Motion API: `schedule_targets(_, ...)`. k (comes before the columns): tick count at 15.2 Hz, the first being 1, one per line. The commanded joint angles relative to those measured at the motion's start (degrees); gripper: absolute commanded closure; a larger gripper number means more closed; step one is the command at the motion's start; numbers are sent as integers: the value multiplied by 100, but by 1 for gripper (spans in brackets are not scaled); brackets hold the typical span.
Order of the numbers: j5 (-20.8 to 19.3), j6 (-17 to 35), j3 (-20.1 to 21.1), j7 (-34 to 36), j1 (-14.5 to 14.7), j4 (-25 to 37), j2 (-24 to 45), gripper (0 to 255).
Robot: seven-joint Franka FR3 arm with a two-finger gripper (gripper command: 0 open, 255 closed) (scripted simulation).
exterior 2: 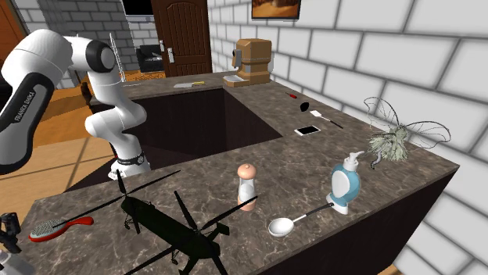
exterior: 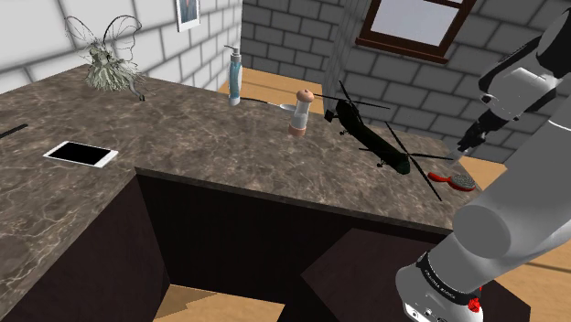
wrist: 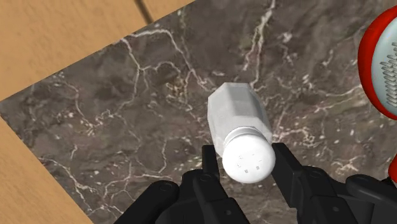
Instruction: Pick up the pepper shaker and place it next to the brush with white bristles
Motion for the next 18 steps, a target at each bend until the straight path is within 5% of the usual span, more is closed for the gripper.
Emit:
schedule_targets(1, 95, 76, 30, -65, -21, -38, 74, 255)
schedule_targets(8, 95, 76, 31, -65, -22, -38, 74, 255)
schedule_targets(9, 95, 76, 31, -65, -22, -38, 74, 0)
schedule_targets(14, 95, 76, 31, -65, -22, -38, 75, 0)
schedule_targets(18, -593, -459, -161, 394, 131, 218, -513, 0)
